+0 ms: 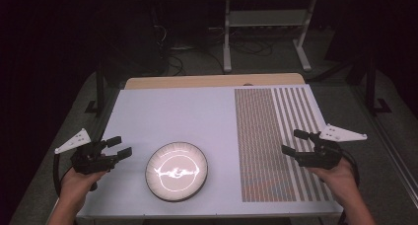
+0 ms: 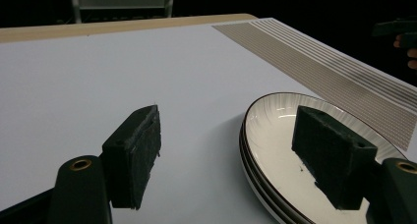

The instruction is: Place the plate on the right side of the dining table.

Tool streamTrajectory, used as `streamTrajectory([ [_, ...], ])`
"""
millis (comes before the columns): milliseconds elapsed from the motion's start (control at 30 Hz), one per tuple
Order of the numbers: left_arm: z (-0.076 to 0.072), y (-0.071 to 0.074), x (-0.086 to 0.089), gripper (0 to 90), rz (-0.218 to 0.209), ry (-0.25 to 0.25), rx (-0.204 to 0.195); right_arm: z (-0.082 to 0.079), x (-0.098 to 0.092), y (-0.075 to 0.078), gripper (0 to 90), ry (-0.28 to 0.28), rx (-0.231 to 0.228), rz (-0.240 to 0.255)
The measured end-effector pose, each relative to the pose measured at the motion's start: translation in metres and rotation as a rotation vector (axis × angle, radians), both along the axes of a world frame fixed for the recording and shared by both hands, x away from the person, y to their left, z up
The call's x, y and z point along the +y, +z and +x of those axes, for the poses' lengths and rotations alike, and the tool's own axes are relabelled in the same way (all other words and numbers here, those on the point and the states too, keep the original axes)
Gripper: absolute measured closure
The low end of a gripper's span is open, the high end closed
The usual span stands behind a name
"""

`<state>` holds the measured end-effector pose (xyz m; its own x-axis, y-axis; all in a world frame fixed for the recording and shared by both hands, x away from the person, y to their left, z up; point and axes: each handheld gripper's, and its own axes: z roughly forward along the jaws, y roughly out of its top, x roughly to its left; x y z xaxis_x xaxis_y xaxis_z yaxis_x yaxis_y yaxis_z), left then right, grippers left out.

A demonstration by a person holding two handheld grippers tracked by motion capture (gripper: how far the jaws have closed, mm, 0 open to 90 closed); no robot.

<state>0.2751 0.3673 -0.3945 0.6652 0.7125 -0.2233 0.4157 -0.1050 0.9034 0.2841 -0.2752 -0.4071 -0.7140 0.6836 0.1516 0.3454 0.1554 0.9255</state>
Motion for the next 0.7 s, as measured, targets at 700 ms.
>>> streamTrajectory([
  [700, 0.000, 0.004, -0.011, 25.5, -0.007, -0.005, 0.103, 0.008, 0.065, 0.024, 24.6, 0.180, 0.109, -0.172],
])
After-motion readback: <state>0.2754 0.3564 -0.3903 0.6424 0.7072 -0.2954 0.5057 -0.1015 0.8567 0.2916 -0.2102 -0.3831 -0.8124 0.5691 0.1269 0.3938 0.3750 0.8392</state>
